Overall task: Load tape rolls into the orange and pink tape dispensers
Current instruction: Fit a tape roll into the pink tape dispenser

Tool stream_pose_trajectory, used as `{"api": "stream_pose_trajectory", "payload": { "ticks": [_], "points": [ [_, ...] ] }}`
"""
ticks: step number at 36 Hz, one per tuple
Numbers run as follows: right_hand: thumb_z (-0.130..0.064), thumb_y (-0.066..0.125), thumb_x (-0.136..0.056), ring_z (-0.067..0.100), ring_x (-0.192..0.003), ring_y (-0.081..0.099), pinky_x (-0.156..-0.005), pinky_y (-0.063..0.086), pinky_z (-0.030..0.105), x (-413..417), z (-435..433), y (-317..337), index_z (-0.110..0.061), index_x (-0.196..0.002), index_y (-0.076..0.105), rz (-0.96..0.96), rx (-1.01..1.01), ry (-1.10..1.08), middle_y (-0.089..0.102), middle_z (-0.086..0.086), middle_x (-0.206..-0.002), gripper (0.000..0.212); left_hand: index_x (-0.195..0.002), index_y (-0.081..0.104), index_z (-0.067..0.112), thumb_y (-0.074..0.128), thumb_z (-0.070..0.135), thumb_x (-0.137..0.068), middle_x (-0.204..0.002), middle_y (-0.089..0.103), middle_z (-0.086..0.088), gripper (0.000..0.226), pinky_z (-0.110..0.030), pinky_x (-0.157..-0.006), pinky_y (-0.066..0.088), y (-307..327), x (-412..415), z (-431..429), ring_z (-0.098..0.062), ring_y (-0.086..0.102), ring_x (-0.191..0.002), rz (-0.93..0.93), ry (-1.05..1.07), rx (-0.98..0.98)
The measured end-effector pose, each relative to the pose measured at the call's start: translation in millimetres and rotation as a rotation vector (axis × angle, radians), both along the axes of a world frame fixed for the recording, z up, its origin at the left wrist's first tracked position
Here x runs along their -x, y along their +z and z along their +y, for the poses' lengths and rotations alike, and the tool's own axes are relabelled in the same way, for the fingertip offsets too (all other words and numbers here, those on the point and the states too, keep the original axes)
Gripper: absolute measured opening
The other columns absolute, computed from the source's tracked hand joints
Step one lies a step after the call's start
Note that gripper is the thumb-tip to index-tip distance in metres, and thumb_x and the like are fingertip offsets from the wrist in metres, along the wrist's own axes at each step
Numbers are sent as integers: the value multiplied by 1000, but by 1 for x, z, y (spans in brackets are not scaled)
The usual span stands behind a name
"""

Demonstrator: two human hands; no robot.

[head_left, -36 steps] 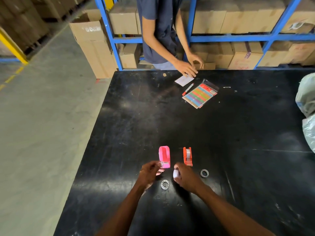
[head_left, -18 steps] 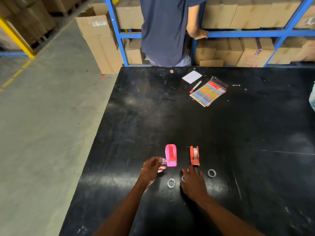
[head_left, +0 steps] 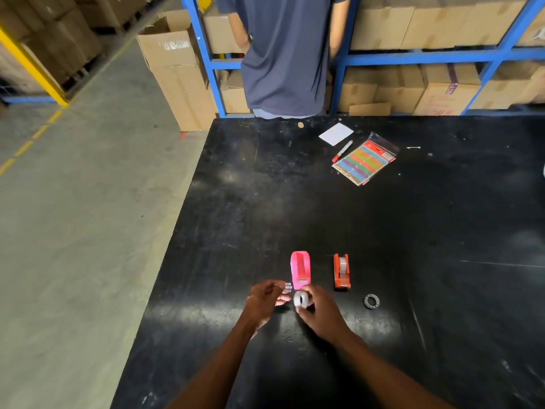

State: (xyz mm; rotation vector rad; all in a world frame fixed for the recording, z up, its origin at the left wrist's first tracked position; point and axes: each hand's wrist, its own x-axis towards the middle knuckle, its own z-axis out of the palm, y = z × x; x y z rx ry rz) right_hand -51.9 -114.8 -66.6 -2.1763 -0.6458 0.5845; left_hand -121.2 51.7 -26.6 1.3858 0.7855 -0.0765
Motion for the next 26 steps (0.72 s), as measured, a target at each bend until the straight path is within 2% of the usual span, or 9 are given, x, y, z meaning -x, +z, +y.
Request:
{"api": "stream_pose_trajectory", "payload": {
  "ticks": [3,9,11,14,17,20,23,26],
  "points": [
    [-20,75,-81,0,-97,64,-81,51,15,-14,-2,16,-26,-115,58,124,-133,-67,67,-10,-110,39,-97,71,6,57,9,-100,-83,76,-8,15,-21,-60,58,3,-3,-5,-13,74,-69,3,-23,0],
    [-27,77,-80,1,-104,66,-90,53,22,-27,-9,38,-33,-116,61,226,-162,-9,69,-15,-115,40,-94,72,9,56,6,-99,-79,77,-3,17,-19,-61,57,8,-12,-21,-11,73,-68,-27,-83,-22],
    [-27,77,-79,3,-103,67,-90,54,26,-27,-12,40,-37,-112,62,233,-187,-25,70,-17,-113,38,-100,71,2,56,7,-99,-82,76,-8,15,-19,-64,57,8,-13,-23,-11,73,-69,-32,-92,-33],
    [-25,78,-78,5,-103,68,-91,56,31,-27,-15,44,-36,-113,63,246,-210,-37,71,-14,-112,39,-108,70,-3,57,12,-100,-96,76,-22,21,-24,-72,60,8,-14,-24,-18,73,-79,-40,-107,-58],
    [-24,78,-80,6,-102,69,-92,56,33,-26,-17,47,-29,-117,64,264,-236,-58,72,-8,-112,40,-109,70,-3,57,12,-100,-101,75,-26,22,-24,-68,60,7,-14,-25,-22,72,-82,-44,-93,-64],
    [-24,76,-83,6,-105,68,-92,57,32,-25,-19,50,-27,-122,63,267,-264,-68,70,-8,-118,41,-109,70,-6,56,11,-100,-95,75,-21,23,-20,-63,58,12,-15,-28,-17,72,-76,-57,-80,-42],
    [-18,73,-86,5,-102,69,-89,56,25,-23,-18,57,-29,-121,63,251,-283,-75,68,-10,-121,38,-104,72,-1,57,11,-100,-91,77,-13,20,-21,-68,59,16,-15,-31,-15,73,-77,-75,-86,-14],
    [-14,70,-88,6,-100,70,-87,55,21,-22,-16,64,-31,-117,65,248,-307,-69,69,-11,-119,34,-100,72,3,57,10,-99,-90,77,-13,17,-22,-70,59,18,-15,-33,-19,73,-80,-87,-75,7]
  ]
}}
